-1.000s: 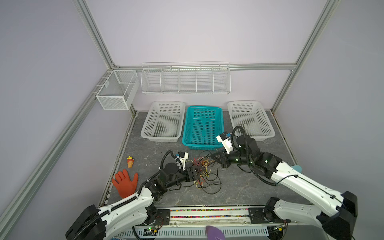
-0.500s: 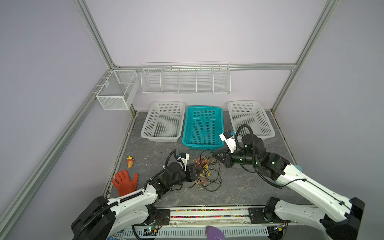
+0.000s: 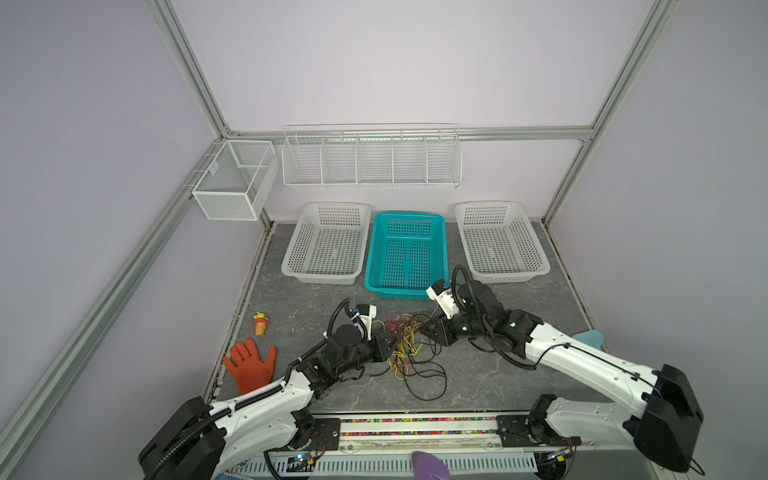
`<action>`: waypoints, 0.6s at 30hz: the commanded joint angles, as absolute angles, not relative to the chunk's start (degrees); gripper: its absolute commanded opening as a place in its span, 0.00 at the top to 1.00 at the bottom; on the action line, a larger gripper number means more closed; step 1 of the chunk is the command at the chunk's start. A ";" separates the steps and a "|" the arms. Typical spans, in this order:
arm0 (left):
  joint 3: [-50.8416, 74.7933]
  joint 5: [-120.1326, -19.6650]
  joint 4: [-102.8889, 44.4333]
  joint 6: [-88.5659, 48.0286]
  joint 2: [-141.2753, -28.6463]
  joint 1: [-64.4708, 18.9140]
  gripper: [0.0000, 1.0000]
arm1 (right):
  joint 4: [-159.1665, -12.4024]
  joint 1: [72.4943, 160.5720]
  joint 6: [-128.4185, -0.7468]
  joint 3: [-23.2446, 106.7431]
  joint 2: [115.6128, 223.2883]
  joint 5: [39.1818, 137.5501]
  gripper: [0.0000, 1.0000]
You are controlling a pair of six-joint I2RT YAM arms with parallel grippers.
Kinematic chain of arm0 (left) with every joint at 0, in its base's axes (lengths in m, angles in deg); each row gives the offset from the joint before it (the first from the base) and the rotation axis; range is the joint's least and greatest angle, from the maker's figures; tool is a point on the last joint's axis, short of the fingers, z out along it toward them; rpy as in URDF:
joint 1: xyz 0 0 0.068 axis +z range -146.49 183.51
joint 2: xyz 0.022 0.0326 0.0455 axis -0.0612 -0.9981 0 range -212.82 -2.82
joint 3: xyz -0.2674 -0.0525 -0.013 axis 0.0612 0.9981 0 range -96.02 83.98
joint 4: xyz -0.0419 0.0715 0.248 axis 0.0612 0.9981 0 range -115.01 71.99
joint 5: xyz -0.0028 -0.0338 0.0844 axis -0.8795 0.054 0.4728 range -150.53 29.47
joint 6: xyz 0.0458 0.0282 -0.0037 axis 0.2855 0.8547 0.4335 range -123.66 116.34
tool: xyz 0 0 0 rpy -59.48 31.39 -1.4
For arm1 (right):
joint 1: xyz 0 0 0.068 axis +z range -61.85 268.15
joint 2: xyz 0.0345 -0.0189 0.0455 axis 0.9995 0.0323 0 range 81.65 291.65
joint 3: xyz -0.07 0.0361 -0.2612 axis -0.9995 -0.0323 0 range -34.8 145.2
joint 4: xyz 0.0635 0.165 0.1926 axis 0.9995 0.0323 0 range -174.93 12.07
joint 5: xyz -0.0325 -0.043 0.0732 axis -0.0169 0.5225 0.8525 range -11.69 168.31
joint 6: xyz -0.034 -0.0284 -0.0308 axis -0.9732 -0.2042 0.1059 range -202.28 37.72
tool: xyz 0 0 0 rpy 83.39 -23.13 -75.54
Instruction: Untangle the cables
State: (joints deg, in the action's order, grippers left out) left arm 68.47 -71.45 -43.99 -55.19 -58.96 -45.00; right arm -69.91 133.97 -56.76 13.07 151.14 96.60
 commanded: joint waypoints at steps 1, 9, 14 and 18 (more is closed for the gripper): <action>68.60 -69.73 -43.16 -55.20 -57.24 -45.30 0.91 | -72.03 133.77 -56.52 12.04 151.08 96.62 0.68; 67.75 -66.80 -40.39 -54.86 -52.92 -45.28 1.00 | -71.42 133.98 -57.75 11.72 151.44 96.81 0.61; 66.15 -66.31 -38.22 -54.42 -51.17 -45.28 1.00 | -71.65 134.91 -58.70 11.76 152.73 96.09 0.59; 65.96 -66.22 -37.67 -54.20 -51.05 -45.31 1.00 | -71.40 135.50 -60.02 12.56 155.43 95.73 0.59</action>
